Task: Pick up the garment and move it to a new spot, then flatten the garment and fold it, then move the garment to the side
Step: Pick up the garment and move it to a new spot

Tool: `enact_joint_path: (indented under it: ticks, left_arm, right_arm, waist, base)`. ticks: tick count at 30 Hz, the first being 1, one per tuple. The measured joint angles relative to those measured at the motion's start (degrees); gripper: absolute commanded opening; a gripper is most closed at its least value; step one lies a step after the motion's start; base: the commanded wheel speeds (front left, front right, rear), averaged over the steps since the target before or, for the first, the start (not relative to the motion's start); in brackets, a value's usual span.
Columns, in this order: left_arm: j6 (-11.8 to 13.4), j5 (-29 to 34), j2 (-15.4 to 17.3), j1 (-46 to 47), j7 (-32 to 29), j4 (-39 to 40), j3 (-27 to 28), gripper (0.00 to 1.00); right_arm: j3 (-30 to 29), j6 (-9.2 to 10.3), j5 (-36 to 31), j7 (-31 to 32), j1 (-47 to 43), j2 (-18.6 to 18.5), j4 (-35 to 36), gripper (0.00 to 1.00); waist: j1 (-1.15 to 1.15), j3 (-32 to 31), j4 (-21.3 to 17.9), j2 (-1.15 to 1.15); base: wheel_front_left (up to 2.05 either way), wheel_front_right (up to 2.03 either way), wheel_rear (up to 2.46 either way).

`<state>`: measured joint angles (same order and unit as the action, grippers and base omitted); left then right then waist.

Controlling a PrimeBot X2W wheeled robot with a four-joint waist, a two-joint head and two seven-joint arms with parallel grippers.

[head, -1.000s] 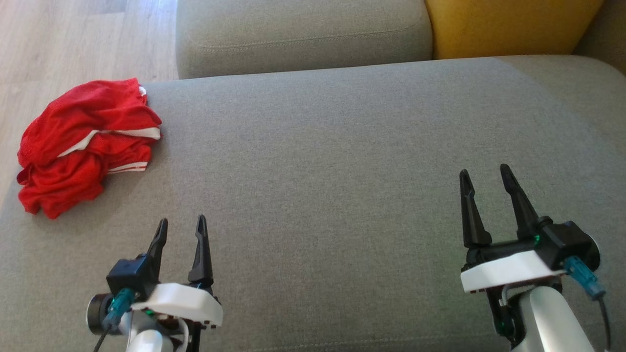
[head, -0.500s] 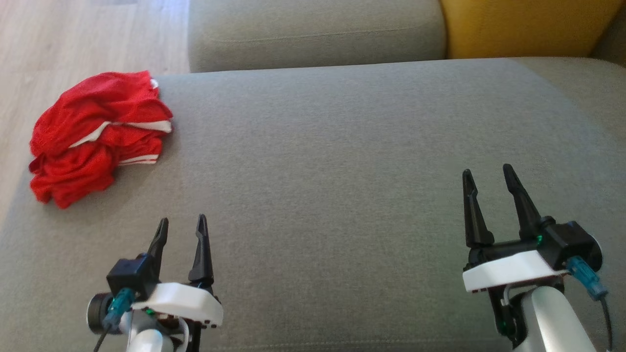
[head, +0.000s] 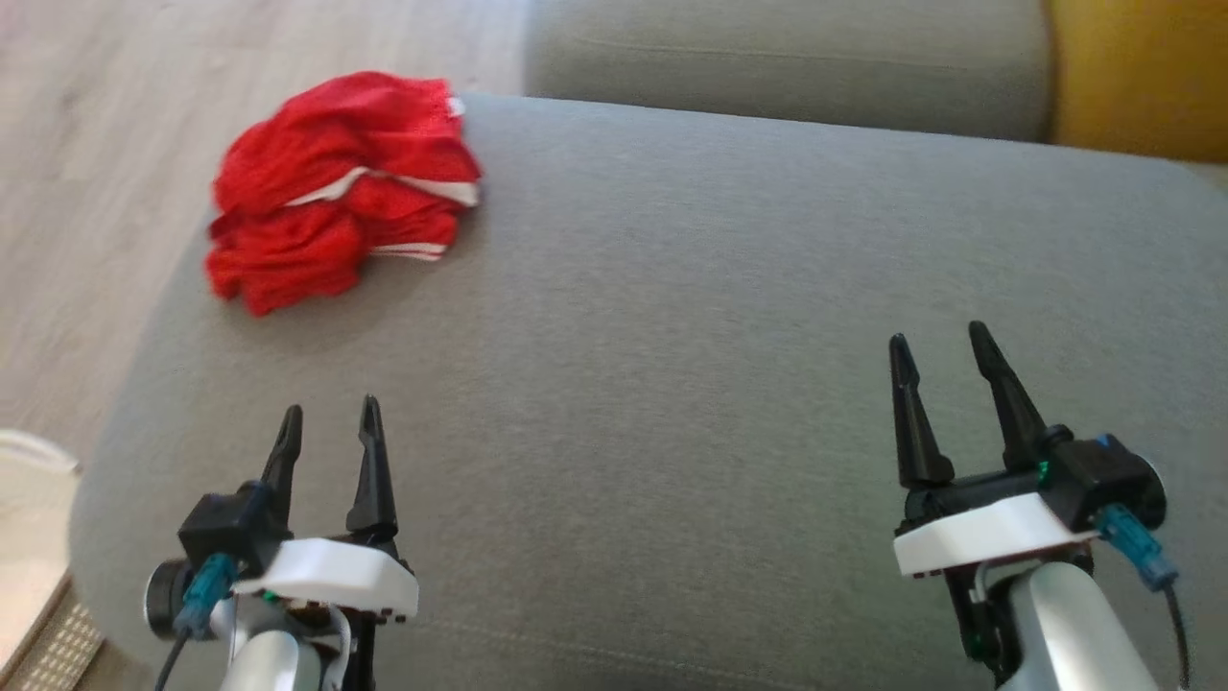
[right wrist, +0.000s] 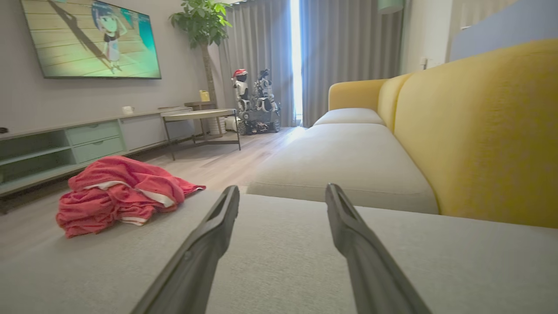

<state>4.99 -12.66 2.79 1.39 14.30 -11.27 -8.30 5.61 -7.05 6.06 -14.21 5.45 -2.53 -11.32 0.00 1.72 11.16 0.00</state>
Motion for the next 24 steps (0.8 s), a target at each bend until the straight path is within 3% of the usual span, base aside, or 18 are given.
enact_joint_path:
  ticks: [15, 24]
  left_arm:
    - [-1.1, 3.0, 0.0, -3.6, 0.0, 0.8, 3.5, 1.00]
    - [-1.3, 3.5, 0.0, -6.5, 0.0, 2.7, 6.4, 1.00]
  right_arm:
    - [4.9, 0.00, 2.7, 0.0, -0.4, 0.0, -0.6, 1.00]
    - [7.1, 0.00, 3.4, 0.0, -0.5, 0.0, -0.7, 1.00]
  waist:
    - [0.00, -3.2, 14.6, 0.00]
    - [0.00, -4.4, 17.3, 0.00]
  base:
    - [0.00, 0.00, 0.00]
    - [0.00, 0.00, 0.00]
